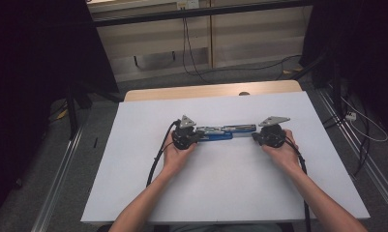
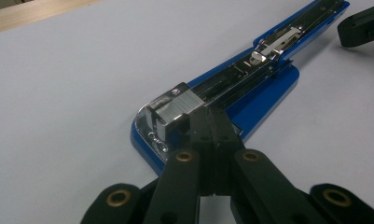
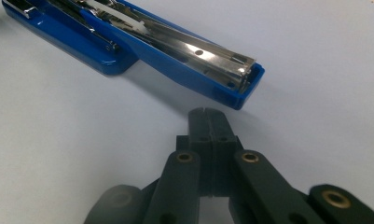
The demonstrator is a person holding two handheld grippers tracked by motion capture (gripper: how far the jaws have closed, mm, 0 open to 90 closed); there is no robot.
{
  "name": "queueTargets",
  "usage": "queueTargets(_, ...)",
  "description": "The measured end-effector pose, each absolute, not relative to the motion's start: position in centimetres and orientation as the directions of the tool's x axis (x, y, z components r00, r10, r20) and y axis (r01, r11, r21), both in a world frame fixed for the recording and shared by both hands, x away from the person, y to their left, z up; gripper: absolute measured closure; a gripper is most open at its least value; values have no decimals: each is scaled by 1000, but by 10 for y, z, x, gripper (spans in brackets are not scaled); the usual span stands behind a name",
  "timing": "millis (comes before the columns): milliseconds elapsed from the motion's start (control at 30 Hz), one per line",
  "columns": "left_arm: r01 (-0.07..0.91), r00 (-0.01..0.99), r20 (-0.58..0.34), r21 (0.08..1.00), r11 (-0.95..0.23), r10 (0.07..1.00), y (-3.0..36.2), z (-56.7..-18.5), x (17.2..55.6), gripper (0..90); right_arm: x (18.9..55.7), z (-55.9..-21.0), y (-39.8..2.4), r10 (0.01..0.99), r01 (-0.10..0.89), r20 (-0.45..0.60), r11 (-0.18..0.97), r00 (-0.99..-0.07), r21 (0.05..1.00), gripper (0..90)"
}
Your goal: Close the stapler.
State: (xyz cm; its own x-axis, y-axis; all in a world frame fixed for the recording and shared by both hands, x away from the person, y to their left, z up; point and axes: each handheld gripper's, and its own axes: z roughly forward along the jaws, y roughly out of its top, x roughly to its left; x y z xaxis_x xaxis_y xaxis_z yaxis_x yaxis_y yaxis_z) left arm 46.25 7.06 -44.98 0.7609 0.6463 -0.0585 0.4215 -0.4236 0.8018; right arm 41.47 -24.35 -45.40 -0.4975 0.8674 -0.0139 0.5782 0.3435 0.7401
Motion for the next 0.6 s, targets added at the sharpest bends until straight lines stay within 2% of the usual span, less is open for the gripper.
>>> queueTargets(267,424,764,-68,802,-420,642,73,-450,464,900,417,-457,-240,876,599,3,327,-483,731,900)
queueTargets(600,417,765,-55,801,-429,641,70,-450,463,900,419,-459,-237,876,577,-24,338,-482,743,900)
